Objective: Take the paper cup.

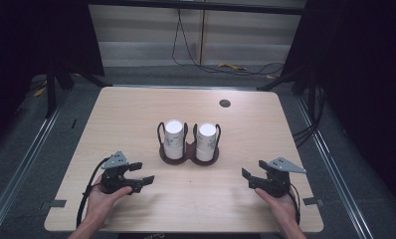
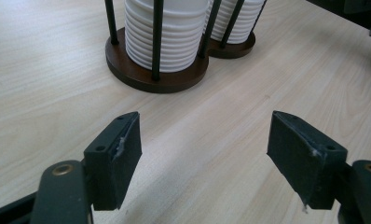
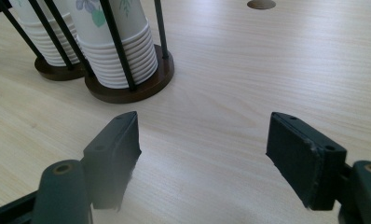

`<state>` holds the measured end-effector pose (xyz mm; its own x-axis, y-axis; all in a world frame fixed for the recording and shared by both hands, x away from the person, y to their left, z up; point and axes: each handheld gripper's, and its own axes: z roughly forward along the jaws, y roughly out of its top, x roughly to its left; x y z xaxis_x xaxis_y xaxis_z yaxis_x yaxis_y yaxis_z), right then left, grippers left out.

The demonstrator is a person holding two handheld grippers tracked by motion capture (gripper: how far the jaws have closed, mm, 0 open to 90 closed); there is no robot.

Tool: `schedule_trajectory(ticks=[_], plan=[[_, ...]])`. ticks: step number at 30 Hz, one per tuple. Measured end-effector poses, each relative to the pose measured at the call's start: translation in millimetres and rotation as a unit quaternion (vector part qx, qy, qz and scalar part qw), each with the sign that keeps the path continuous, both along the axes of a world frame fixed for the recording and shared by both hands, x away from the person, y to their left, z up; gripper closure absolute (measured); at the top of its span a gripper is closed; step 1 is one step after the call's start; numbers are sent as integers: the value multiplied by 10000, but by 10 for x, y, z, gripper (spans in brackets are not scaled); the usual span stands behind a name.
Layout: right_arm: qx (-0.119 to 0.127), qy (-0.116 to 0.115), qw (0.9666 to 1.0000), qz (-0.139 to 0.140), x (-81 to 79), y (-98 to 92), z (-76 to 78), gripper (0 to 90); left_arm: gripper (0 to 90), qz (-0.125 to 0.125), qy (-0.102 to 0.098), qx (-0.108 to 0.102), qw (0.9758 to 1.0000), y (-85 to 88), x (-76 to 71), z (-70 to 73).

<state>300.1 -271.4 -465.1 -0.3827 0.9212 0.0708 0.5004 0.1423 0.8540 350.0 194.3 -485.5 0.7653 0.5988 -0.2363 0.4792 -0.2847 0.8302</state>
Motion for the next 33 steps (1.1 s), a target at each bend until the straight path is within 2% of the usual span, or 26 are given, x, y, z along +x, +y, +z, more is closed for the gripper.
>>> schedule_trajectory(ticks=[4, 6, 8, 11, 16, 18, 20, 21, 23, 24, 26, 27, 30, 33], plan=[[44, 6, 10000, 4, 11, 11, -15, 257, 240, 13, 5, -76, 10000, -4, 21, 3], [38, 10, 10000, 20, 16, 12, -20, 260, 226, 27, -16, -54, 10000, -9, 25, 5], [34, 98, 9999, 90, 37, 25, -34, 267, 196, 94, -85, 74, 9999, -26, 43, 10], [65, 169, 9997, 164, 51, 41, -45, 267, 189, 31, 10, -16, 10000, -35, 67, 43], [111, 260, 9994, 180, 61, 79, -40, 267, 158, 43, -84, -101, 9999, -48, 74, 139], [106, 254, 9994, 218, 58, 92, -31, 267, 158, -45, -155, -158, 9997, -76, 103, 207], [79, 227, 9994, 241, 51, 103, -26, 267, 157, -80, -114, -209, 9997, -88, 118, 218], [90, 225, 9994, 262, 46, 112, -25, 267, 158, -231, 8, -189, 9996, -124, 175, 260], [64, 216, 9993, 287, 44, 115, -27, 267, 162, -241, -42, -218, 9995, -142, 185, 280], [75, 235, 9993, 285, 39, 122, -32, 267, 182, -368, -76, -145, 9992, -179, 211, 335], [78, 199, 9993, 315, 31, 122, -38, 267, 217, -500, -135, -209, 9984, -209, 250, 409], [25, 157, 9994, 301, 23, 130, -45, 267, 246, -537, -189, -176, 9982, -218, 265, 443], [50, 145, 9991, 385, 25, 144, -44, 268, 259, -432, -422, -176, 9980, -260, 317, 557], [60, 169, 9988, 453, 15, 165, -34, 267, 272, -379, -508, -155, 9979, -299, 358, 624]])
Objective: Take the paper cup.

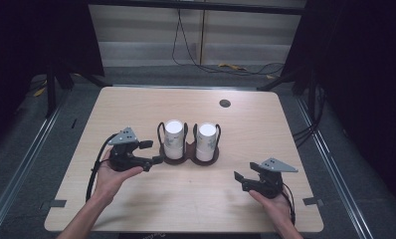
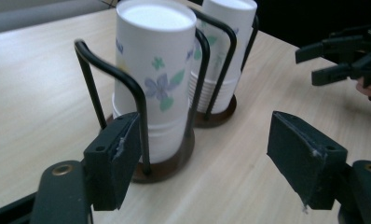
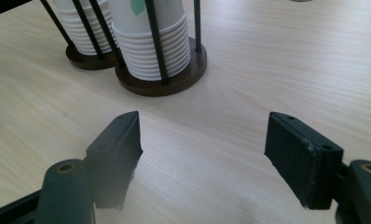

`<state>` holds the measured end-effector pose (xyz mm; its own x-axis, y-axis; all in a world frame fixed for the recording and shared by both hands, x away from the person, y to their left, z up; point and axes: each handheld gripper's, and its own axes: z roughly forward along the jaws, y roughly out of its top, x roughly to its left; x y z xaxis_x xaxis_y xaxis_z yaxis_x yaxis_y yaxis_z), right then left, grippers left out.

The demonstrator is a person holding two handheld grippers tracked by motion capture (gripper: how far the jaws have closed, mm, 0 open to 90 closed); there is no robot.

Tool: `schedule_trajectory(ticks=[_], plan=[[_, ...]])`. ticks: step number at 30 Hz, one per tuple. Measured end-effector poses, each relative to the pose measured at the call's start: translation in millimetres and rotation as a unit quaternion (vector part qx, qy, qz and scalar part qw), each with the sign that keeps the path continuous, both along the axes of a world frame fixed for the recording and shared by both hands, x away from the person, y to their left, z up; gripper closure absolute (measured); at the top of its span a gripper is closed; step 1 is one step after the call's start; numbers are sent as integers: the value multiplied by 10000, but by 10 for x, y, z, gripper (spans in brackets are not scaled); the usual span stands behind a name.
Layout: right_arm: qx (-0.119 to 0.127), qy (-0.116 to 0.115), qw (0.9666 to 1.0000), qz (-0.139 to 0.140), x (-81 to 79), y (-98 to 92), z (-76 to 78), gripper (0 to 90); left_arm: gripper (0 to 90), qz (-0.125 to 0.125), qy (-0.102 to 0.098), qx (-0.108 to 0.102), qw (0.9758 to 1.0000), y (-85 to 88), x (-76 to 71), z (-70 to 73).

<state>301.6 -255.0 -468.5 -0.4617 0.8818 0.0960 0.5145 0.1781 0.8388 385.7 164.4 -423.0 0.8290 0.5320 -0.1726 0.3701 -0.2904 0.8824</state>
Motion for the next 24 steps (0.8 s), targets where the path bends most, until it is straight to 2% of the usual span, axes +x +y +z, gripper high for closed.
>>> schedule_trajectory(ticks=[3, 6, 8, 11, 13, 15, 16, 20, 21, 24], plan=[[9, 13, 10000, 37, -11, 11, 3, 267, 309, 8, -78, -7, 10000, -19, 6, 64], [50, 22, 10000, 18, -28, 23, 19, 267, 309, 80, -56, -69, 9999, -30, 24, 123], [27, -9, 10000, 16, -37, 31, 31, 267, 310, 145, -164, -45, 9997, -50, 29, 181], [35, -23, 10000, 11, -50, 47, 44, 267, 312, 114, -205, -47, 9997, -74, 46, 249], [12, -12, 10000, 47, -43, 54, 40, 267, 317, 107, -213, -6, 9997, -116, 104, 305], [9, 17, 10000, 39, -34, 56, 32, 267, 325, 115, -199, 15, 9997, -123, 125, 314], [12, 40, 10000, 40, -22, 56, 21, 267, 327, 152, -149, -7, 9998, -148, 193, 326], [2, 47, 10000, 51, -20, 56, 17, 267, 329, 182, -168, 3, 9997, -174, 259, 347], [-9, 33, 10000, 61, -28, 59, 16, 267, 329, 174, -159, 59, 9997, -197, 316, 365], [-17, 44, 10000, 80, -37, 61, 17, 267, 325, 189, -107, 16, 9998, -227, 383, 374]])
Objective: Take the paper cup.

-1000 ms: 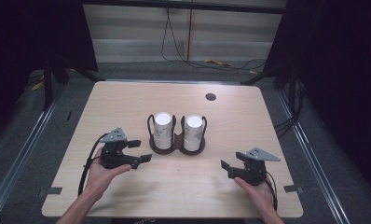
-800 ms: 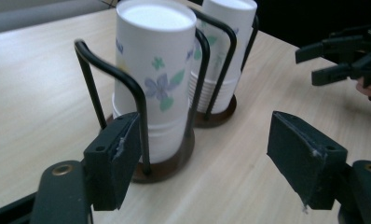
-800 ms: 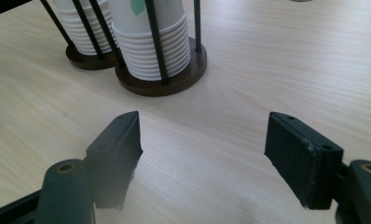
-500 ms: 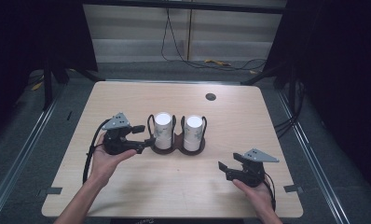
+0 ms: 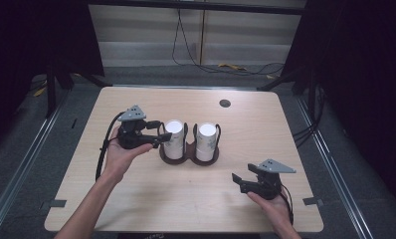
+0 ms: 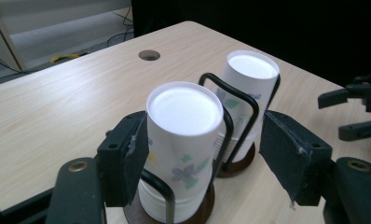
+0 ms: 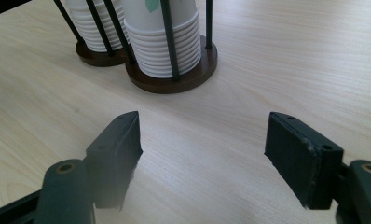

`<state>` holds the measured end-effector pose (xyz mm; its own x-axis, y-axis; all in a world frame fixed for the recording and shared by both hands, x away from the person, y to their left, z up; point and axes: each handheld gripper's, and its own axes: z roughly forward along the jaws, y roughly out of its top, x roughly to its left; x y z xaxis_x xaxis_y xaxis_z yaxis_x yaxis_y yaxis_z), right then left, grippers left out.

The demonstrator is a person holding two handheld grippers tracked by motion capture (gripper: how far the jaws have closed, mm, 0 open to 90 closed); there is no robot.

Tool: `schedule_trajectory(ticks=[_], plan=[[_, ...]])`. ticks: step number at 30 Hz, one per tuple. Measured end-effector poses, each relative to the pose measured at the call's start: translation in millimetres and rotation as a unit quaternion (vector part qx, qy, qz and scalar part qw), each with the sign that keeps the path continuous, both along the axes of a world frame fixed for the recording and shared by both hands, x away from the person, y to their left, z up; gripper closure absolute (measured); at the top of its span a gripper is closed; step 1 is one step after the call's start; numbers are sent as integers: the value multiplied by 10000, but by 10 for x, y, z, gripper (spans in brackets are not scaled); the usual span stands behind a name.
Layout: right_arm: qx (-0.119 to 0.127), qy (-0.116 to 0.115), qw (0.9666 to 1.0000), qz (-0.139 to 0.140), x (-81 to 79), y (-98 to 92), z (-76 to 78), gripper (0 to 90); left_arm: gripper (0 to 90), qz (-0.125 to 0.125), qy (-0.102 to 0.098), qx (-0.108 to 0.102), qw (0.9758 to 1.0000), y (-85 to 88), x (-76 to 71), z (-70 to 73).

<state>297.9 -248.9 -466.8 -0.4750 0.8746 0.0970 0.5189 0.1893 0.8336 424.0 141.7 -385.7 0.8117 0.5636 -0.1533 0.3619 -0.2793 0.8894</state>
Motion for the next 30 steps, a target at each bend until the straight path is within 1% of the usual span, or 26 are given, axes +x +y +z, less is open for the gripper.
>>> schedule_trajectory(ticks=[1, 2, 3, 4, 7, 8, 9, 10, 12, 14, 16, 18, 20, 23, 24, 25, 26, 27, 28, 30], plan=[[0, 0, 10000, 0, 0, 0, 0, 267, 321, 0, 0, 0, 10000, 0, 0, 0], [-12, 0, 10000, 17, 0, -1, -1, 267, 320, 3, 8, 41, 10000, -27, 39, 7], [-12, 0, 10000, 17, 0, -1, -1, 267, 317, 3, 8, 41, 10000, -27, 39, 7], [-18, -4, 10000, 15, 7, -1, -6, 267, 313, -5, 20, 42, 10000, -55, 76, 20], [-4, 15, 10000, 12, 11, -1, -8, 267, 303, -24, 20, 80, 10000, -83, 101, 27], [-4, 13, 10000, 11, 13, -1, -10, 267, 293, -23, 58, 157, 9999, -112, 136, 32], [-4, 18, 10000, 13, 13, 0, -10, 267, 293, -18, 53, 201, 9998, -124, 150, 34], [-3, 5, 10000, 7, 14, 3, -12, 267, 287, -28, 73, 198, 9998, -132, 159, 34], [-15, 3, 10000, 24, 13, 5, -12, 267, 278, -23, 103, 262, 9996, -156, 184, 29], [-5, 14, 10000, 23, 10, 7, -12, 267, 271, -21, 103, 271, 9996, -174, 214, 25], [-14, 11, 10000, 26, 10, 7, -12, 267, 268, -1, 108, 349, 9993, -189, 245, 25], [-14, 5, 10000, 30, 12, 6, -13, 267, 267, 8, 122, 359, 9993, -197, 259, 27], [-12, 23, 10000, 31, 15, 4, -14, 266, 266, -60, 141, 436, 9989, -231, 290, 43], [-11, 25, 10000, 29, 18, 5, -17, 267, 266, -94, 132, 481, 9987, -260, 299, 54], [-12, 22, 10000, 30, 18, 6, -17, 267, 267, -105, 124, 536, 9984, -290, 299, 54], [-11, 24, 10000, 33, 16, 6, -16, 267, 268, -105, 124, 536, 9984, -290, 299, 54], [-9, 24, 10000, 34, 15, 6, -16, 267, 268, -86, 132, 653, 9977, -320, 308, 48], [-11, 24, 10000, 35, 14, 6, -16, 267, 269, -88, 110, 704, 9974, -329, 313, 46], [-9, 24, 10000, 33, 14, 5, -15, 267, 271, -88, 110, 704, 9974, -329, 313, 46], [-8, 22, 10000, 35, 14, 4, -15, 267, 271, -108, 147, 792, 9967, -361, 330, 42]])
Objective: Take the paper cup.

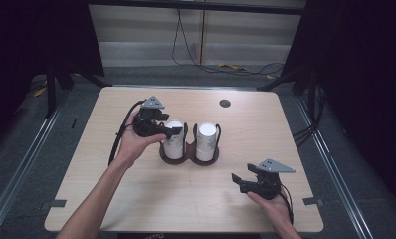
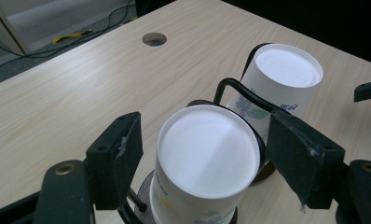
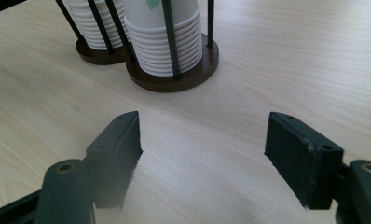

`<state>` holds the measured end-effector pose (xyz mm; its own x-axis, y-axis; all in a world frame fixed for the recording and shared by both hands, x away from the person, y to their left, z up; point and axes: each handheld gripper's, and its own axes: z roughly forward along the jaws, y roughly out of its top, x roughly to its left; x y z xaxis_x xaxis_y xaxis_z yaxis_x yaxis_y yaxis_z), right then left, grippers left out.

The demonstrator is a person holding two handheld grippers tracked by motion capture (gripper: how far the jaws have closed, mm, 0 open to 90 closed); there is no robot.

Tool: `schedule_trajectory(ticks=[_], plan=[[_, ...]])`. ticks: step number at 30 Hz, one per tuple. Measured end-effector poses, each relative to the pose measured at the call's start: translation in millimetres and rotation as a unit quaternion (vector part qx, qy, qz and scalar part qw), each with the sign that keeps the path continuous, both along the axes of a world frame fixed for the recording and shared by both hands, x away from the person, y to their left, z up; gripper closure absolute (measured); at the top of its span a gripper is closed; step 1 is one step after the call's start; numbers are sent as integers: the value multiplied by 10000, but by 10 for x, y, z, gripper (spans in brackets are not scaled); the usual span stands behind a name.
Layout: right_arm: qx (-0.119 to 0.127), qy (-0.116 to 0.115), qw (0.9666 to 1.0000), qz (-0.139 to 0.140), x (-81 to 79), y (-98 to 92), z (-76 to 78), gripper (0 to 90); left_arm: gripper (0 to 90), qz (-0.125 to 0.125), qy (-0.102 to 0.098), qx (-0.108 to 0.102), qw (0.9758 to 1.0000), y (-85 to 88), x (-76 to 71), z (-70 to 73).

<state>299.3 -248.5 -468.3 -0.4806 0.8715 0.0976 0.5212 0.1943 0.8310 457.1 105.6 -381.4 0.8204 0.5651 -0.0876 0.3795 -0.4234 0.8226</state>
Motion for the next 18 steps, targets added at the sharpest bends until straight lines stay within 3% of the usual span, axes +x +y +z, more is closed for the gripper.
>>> schedule_trajectory(ticks=[18], plan=[[1, 6, 10000, 4, 5, -2, -4, 267, 297, -14, 151, 376, 9992, -87, 56, -54]])
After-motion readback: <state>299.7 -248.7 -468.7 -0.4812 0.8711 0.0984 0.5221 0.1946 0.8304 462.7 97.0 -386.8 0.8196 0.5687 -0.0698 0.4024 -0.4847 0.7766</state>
